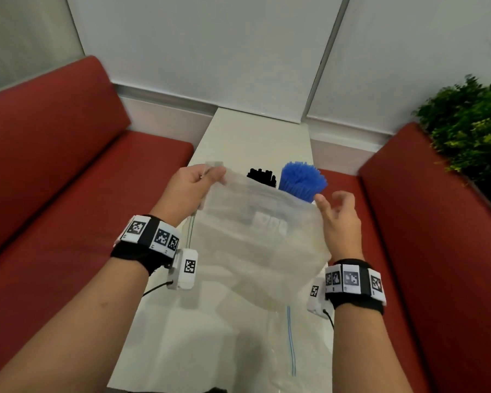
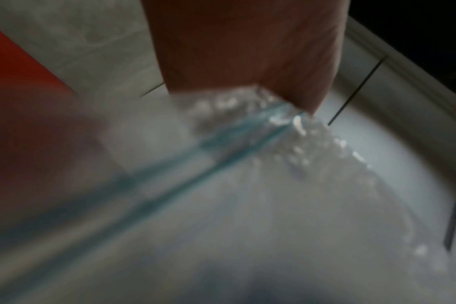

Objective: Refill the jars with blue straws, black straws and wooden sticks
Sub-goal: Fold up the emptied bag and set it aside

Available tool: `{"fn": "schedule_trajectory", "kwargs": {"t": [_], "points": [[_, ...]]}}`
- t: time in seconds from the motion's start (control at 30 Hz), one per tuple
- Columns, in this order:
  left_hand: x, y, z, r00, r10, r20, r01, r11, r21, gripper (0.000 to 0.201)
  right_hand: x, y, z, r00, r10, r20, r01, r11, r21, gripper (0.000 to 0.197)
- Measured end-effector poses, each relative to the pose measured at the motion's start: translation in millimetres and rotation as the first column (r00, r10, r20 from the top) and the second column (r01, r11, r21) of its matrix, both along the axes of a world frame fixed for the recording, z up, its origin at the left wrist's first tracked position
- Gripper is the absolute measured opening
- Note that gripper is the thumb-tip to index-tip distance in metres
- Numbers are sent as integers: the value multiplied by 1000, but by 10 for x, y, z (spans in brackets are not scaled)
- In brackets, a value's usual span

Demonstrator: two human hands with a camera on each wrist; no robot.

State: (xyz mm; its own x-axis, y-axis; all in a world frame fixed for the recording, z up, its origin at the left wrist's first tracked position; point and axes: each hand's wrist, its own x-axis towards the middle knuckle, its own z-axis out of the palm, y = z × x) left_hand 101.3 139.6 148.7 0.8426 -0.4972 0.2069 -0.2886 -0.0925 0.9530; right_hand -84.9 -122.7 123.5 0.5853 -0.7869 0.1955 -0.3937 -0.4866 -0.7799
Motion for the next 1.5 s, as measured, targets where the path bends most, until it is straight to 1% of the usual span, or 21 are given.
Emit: {"fn": "schedule_trajectory", "kwargs": {"t": [0.07, 0.13, 0.2, 0.23, 0.3, 0.4, 0.47, 0.53, 0.6, 0.73, 0.8, 0.83, 0.9, 0.97, 1.0, 1.07, 1.17, 1.27, 1.33, 1.4, 1.5], "points": [[-80, -104, 91, 991, -127, 29, 126, 992, 28, 32, 55, 14, 122, 970, 219, -107, -224, 974, -40, 85], [-171, -247, 143, 968, -241, 66, 236, 968, 81, 28, 164, 176, 210, 831, 544, -120, -524, 836, 159, 106], [-237, -387, 162, 950, -305, 74, 297, 950, 101, 36, 264, 391, 170, 684, 729, -34, -675, 650, 350, 85], [-241, -419, 167, 942, -330, 54, 324, 941, 93, 47, 299, 466, 101, 670, 742, 38, -688, 600, 407, 59], [-189, -392, 184, 896, -441, -47, 443, 891, 99, 51, 327, 529, 10, 740, 647, 184, -651, 620, 438, 25], [-86, -245, 135, 744, -642, -185, 663, 672, 329, 38, 289, 376, -13, 824, 506, 255, -567, 725, 391, 32], [-61, -170, 59, 742, -614, -268, 654, 576, 491, 42, 239, 211, -8, 853, 390, 346, -511, 760, 402, 36], [-33, -133, 10, 752, -573, -326, 647, 549, 529, 24, 172, 77, -23, 868, 296, 398, -459, 785, 417, 37], [6, -77, 48, 770, -547, -328, 633, 588, 503, 9, 78, -38, -72, 887, 267, 376, -417, 812, 408, 35], [119, -72, 170, 918, -364, -158, 391, 897, 205, 13, -100, -139, -165, 938, 233, 258, -318, 873, 369, 35], [130, -125, 146, 977, -203, -58, 205, 978, 33, 10, -123, -94, -181, 931, 189, 312, -305, 871, 385, 39], [120, -165, 109, 989, -139, -50, 138, 990, -28, 18, -115, -59, -176, 914, 151, 378, -311, 858, 409, 44], [86, -219, -9, 971, -128, -202, 111, 990, -90, 65, -69, 6, -158, 858, 58, 510, -335, 816, 470, 61], [21, -244, -125, 826, -252, -504, 230, 967, -108, 101, -25, 42, -145, 820, 3, 572, -345, 801, 490, 67], [-23, -245, -183, 740, -329, -587, 317, 940, -128, 100, -8, 65, -139, 812, -10, 583, -342, 803, 489, 67], [-97, -248, -303, 652, -415, -634, 399, 899, -177, 66, 25, 93, -152, 806, -28, 591, -339, 797, 500, 58], [-175, -253, -393, 722, -345, -600, 282, 938, -201, 33, 28, 102, -200, 833, 2, 553, -353, 773, 528, 54], [-149, -244, -385, 821, -181, -541, 83, 976, -200, 43, -14, 55, -269, 838, 254, 482, -516, 652, 555, 39], [-120, -199, -389, 883, -95, -460, 28, 988, -150, 34, -62, 21, -309, 812, 376, 446, -583, 546, 601, 37], [-107, -120, -361, 882, -126, -454, 73, 989, -133, 23, -106, -18, -324, 819, 378, 430, -573, 545, 612, 35], [-98, -8, -286, 805, -296, -514, 229, 955, -190, 25, -186, -68, -314, 817, 281, 503, -568, 545, 617, 26]]}}
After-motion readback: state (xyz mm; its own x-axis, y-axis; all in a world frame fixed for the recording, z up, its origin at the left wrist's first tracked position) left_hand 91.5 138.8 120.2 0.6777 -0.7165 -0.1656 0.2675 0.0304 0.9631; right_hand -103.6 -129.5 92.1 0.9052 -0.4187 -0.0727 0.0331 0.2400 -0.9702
